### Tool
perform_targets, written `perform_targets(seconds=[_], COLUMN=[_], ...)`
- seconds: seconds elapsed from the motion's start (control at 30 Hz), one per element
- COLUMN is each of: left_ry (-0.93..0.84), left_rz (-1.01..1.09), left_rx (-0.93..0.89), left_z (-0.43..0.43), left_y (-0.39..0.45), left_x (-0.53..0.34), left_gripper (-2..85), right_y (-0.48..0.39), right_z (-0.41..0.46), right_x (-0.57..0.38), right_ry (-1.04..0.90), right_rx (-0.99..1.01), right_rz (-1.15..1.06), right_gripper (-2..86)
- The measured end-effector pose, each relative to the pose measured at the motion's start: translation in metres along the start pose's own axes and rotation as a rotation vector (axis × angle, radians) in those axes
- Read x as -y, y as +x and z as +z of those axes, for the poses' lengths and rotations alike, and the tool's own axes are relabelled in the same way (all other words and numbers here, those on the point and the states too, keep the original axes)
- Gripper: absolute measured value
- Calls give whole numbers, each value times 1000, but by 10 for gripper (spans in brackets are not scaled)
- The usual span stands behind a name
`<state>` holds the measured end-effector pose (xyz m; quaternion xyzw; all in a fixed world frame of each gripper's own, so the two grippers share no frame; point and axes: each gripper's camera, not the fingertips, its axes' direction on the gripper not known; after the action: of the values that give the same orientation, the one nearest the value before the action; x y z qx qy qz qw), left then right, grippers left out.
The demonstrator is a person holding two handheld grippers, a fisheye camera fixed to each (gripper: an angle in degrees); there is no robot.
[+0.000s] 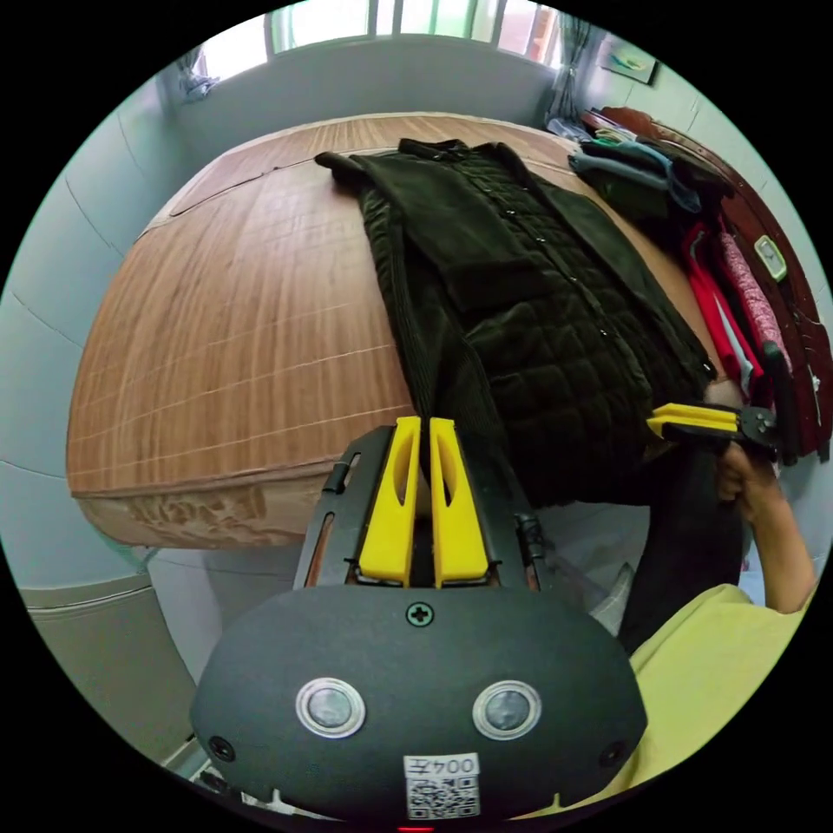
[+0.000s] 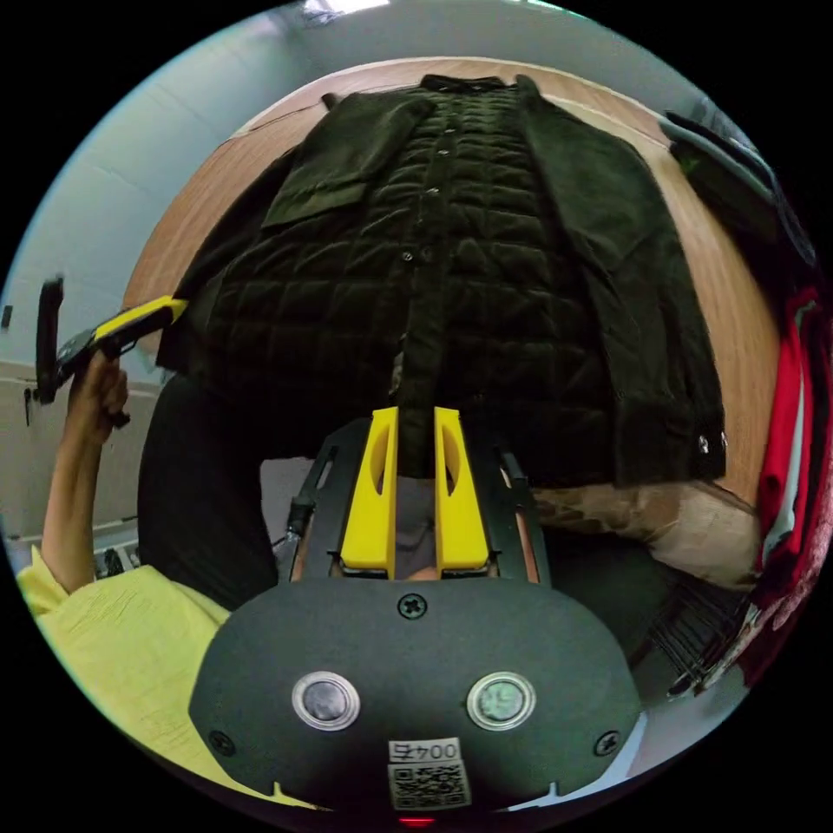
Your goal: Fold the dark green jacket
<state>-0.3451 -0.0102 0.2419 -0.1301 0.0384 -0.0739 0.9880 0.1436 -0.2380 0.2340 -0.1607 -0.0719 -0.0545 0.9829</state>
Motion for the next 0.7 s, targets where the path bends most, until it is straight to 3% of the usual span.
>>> perform_targets(seconds=[0.17, 0.33, 0.53, 0.7], left_ry=[-29, 87, 27, -118], left_rz=[21, 47, 120, 55], left_rx=[2, -26, -86, -84], left_z=[-2, -27, 5, 58], left_y=[-7, 5, 48, 60], left_x=[3, 25, 106, 154], left_gripper=[13, 25, 80, 132], right_y=[9, 59, 106, 119], right_z=[-11, -38, -12, 14], right_x=[15, 47, 114, 151], right_ry=[63, 159, 0, -129], right_rx=[81, -39, -166, -161], right_rz=[3, 91, 150, 139], right_gripper=[82, 105, 126, 131])
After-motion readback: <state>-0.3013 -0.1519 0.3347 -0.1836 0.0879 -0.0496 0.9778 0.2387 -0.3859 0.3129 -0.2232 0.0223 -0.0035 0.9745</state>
